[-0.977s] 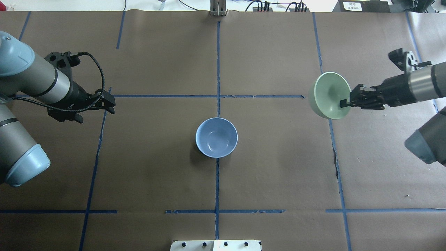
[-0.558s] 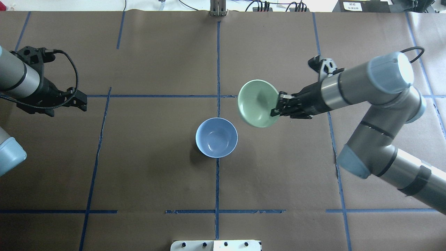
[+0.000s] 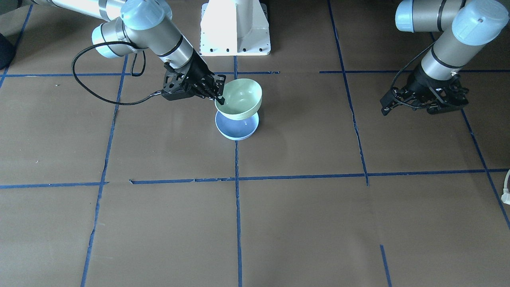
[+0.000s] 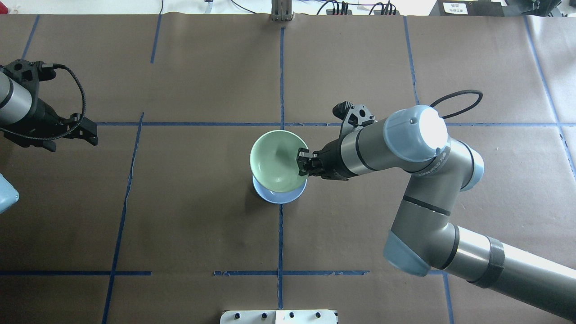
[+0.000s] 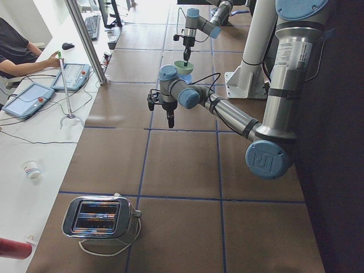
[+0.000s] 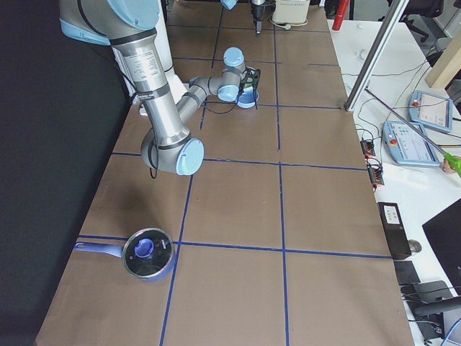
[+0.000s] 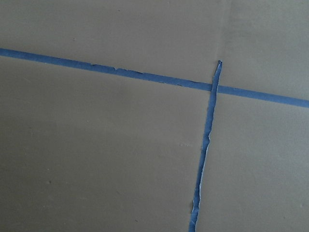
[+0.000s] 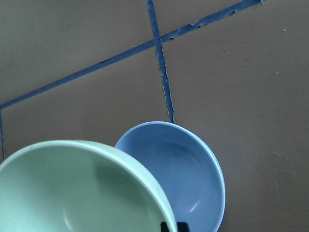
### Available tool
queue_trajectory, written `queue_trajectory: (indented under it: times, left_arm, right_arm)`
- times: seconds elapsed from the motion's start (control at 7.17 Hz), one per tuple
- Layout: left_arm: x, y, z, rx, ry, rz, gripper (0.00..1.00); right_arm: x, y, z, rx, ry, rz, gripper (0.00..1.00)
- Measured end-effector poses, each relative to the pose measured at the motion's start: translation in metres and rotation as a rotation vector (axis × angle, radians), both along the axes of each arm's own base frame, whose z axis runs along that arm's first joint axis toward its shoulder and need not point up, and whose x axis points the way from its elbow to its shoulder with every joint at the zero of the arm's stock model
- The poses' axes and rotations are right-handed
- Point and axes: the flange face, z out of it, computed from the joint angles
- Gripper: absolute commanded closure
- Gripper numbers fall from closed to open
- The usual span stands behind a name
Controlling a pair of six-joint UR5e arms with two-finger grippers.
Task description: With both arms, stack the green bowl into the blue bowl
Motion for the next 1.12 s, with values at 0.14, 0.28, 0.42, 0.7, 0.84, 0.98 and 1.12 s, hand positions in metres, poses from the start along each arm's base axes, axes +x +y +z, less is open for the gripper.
queue_trajectory:
  times: [0.14,0.28,0.42,0.7,0.84,0.98,1.12]
  left_arm:
    - [-0.001,0.000,0.001,-0.002,0.000,0.001,0.00]
    - [-0.001,0.001,0.002,-0.002,-0.001,0.000,0.00]
    - [-0.001,0.001,0.002,-0.002,-0.001,0.000,0.00]
    - [-0.001,0.001,0.002,-0.002,-0.001,0.000,0.00]
    - [-0.001,0.001,0.002,-0.002,-0.001,0.000,0.00]
    - [-0.001,0.001,0.002,-0.002,-0.001,0.000,0.00]
    - [-0.001,0.001,0.002,-0.002,-0.001,0.000,0.00]
  right_arm:
    - [-0.004,0.002,0.001,0.000,0.007,0.001,0.99]
    - [-0.006,0.002,0.002,0.000,0.013,0.005,0.99]
    - [-0.009,0.000,0.005,0.003,0.020,0.014,0.98]
    - [-0.013,-0.003,0.009,0.009,0.035,0.026,0.98]
    - [-0.014,-0.004,0.011,0.009,0.039,0.026,0.83]
    - [-0.015,-0.005,0.013,0.007,0.043,0.027,0.01]
    - [-0.016,-0.006,0.015,0.003,0.045,0.028,0.00]
